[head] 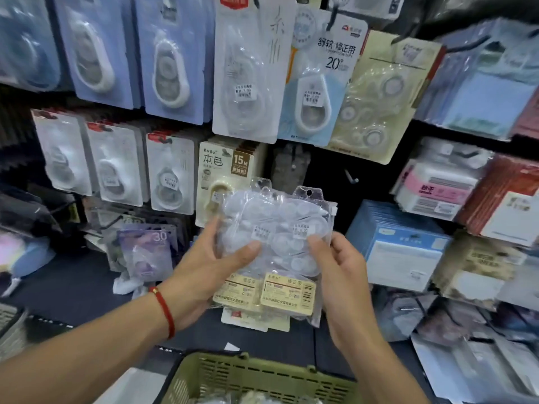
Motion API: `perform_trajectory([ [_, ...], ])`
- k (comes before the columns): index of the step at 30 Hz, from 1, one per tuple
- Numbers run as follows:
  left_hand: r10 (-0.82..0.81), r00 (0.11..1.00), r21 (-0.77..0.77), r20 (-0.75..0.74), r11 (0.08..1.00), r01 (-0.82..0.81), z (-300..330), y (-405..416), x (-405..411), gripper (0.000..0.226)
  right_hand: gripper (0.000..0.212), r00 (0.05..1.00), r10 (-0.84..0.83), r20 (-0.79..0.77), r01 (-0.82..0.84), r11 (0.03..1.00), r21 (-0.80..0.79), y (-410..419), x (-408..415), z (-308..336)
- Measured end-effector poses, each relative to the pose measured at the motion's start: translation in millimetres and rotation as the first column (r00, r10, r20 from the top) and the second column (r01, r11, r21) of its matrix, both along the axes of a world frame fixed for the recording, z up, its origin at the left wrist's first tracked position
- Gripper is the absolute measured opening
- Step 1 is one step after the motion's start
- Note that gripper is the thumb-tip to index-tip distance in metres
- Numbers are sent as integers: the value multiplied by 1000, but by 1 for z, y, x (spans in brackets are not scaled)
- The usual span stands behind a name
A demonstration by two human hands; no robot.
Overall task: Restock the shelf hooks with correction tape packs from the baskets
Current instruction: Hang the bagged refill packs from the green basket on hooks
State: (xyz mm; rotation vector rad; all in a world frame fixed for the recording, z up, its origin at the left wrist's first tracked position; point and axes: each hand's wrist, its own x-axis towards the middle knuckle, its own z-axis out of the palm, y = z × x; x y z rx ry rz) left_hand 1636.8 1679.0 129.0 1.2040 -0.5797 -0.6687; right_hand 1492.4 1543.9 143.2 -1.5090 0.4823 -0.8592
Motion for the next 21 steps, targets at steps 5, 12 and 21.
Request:
perform_trajectory([
  [5, 181, 981, -54, 71, 983, -178, 11, 10, 25, 102, 34, 1000, 12, -16, -13, 998, -56, -8, 17, 27],
  [12, 265, 963, -120, 50, 959, -258, 17, 20, 33, 97, 20, 999, 14, -49, -15, 1000, -24, -22, 37, 35],
  [21, 296, 954, -162, 57, 945, -283, 19, 26, 34, 78, 21, 999, 14, -39, -11, 996, 93, -25, 42, 36],
])
